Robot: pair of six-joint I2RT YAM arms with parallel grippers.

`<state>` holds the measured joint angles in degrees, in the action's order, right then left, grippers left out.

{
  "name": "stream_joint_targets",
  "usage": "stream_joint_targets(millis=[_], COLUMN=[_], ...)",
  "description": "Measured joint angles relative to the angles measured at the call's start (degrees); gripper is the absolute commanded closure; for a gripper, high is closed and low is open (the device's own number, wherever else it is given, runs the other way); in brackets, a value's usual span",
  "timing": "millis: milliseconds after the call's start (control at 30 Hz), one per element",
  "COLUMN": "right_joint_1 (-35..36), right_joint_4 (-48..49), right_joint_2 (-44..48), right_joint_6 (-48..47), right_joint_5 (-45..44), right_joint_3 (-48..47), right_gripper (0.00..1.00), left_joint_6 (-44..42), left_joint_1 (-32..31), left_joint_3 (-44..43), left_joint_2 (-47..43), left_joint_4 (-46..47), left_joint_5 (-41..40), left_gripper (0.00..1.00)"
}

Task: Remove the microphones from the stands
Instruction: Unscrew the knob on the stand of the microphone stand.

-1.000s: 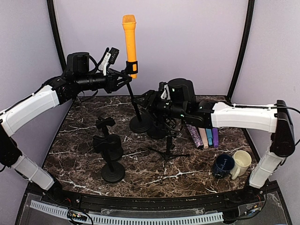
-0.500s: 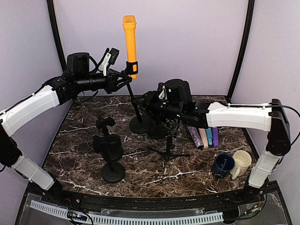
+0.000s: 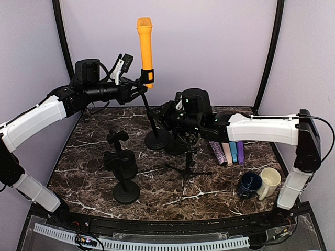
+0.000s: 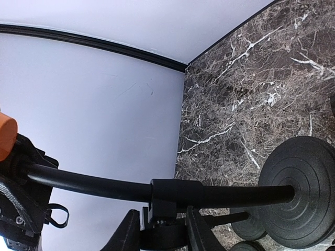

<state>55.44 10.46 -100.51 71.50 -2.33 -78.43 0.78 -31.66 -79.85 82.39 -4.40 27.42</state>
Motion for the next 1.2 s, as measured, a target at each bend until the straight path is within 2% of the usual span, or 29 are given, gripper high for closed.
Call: stream_joint_targets(millis=[167,433,733,833,1000,1200], right_joint_1=[0.0,0.0,0.0,0.3,0.7,1.2], right_joint_4=[-0.3,-1.2,-1.6,-2.8,-6.3,-8.9], right_joint_2=[0.0,0.0,0.0,0.0,0.0,0.0], right_joint_6=[-0.7,-1.4,-6.1,-9.0,-15.3,-21.4], right_joint_5=[-0.5,-1.1,-2.1,-2.8,-3.8,-4.0], right_joint_3=[0.0,0.0,0.0,0.0,-1.4,-3.0], right_gripper=[0.83,0.9,0.9,0.86,0.7,0.57], left_joint_6=[0.0,0.0,0.0,0.2,0.5,0.5], left_joint_1=[0.0,0.1,0.2,0.2,0.2,0.2], left_joint_3=[0.0,0.1,0.1,0.1,0.1,0.1], left_joint_2=[0.0,0.0,0.0,0.1,0.6,1.6], left_joint_4=[0.1,0.1,0.1,0.1,-0.1,-0.7], left_joint_5=[0.0,-0.1,-0.2,-0.1,0.1,0.2], left_gripper=[1.0,1.0,1.0,1.0,1.0,1.0])
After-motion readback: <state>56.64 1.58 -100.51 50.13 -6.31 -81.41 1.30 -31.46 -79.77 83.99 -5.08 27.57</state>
